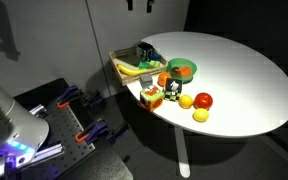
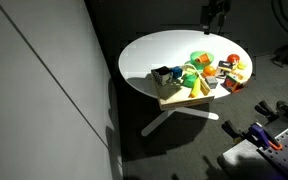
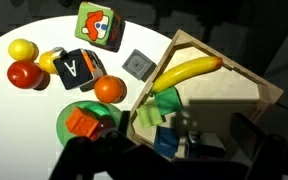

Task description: Remove the block with a house painting from the bowl onto the table

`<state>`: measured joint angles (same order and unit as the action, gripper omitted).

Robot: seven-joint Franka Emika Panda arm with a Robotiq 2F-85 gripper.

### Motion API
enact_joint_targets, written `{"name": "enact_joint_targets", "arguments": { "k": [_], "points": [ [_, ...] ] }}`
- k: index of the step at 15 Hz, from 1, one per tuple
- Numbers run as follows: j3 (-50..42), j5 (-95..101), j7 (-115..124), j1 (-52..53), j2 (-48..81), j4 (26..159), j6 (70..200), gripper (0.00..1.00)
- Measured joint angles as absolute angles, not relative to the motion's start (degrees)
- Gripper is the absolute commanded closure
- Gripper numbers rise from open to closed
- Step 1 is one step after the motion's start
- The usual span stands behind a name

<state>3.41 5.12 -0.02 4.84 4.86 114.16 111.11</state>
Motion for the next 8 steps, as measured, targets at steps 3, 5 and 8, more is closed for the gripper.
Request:
{"name": "enact_joint_targets", "arguments": {
  "k": [3,5,8],
  "points": [
    [3.72,5.12,0.09,4.87,3.06,114.54,111.35,0.00],
    [3.85,5.09,0.17,4.87,2.37,114.84,111.63,0.00],
    [3.85,5.09,0.17,4.87,2.79,114.87,111.63,0.00]
  ]
}}
